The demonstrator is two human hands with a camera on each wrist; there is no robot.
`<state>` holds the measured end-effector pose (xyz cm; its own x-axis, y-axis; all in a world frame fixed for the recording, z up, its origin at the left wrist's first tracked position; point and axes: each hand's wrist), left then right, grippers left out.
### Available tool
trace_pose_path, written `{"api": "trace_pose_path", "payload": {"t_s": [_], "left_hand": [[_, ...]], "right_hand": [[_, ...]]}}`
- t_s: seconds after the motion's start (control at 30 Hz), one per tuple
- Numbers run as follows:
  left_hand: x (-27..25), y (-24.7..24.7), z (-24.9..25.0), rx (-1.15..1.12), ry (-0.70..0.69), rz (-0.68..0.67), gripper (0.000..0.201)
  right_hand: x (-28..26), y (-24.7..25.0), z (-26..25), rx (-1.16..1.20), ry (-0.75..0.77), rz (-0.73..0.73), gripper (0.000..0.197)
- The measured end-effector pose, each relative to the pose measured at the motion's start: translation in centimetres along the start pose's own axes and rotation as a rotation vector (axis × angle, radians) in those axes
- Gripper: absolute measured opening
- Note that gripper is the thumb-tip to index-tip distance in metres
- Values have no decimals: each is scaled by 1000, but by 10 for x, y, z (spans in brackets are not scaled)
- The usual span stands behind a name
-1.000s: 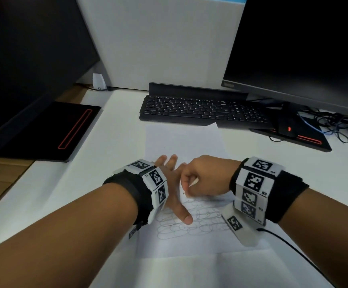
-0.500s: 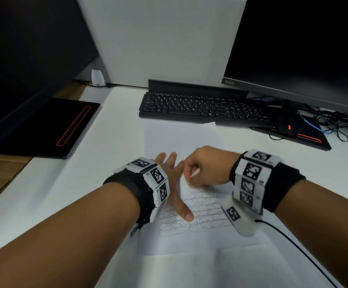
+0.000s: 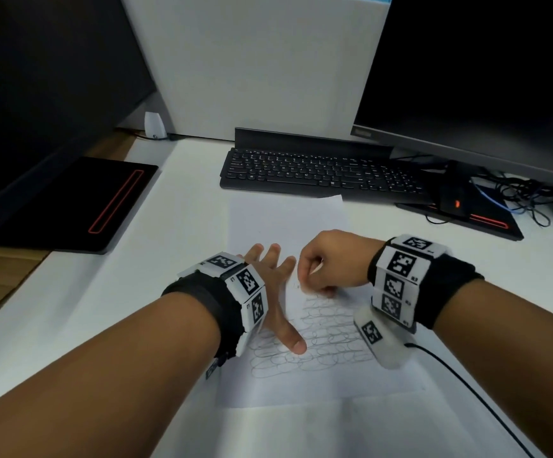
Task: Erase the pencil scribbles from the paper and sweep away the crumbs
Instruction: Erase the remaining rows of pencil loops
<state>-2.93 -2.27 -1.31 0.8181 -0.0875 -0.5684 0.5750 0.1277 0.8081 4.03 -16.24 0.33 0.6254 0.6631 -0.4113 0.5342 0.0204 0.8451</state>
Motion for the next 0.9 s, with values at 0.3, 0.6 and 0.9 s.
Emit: {"api": "trace_pose_path", "payload": {"t_s": [0.3, 0.6, 0.9], "left_hand": [[4, 0, -1, 18, 1, -17, 130], [4, 1, -1, 26, 5, -35, 129], [4, 0, -1, 29, 0, -31, 130]], "right_hand": [[2, 2, 8, -91, 4, 49, 4], [2, 5, 10, -55, -5, 21, 4], [-5, 3, 12, -56, 3, 20, 3]]}}
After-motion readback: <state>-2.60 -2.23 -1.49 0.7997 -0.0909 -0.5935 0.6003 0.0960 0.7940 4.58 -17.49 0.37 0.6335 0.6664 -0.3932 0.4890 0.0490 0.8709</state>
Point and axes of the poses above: each hand's wrist, its own x-axis towards the middle knuckle, its own y-axis out of the back of the hand, z = x × y, and after that the axes turned 9 degrees about -x, right-handed
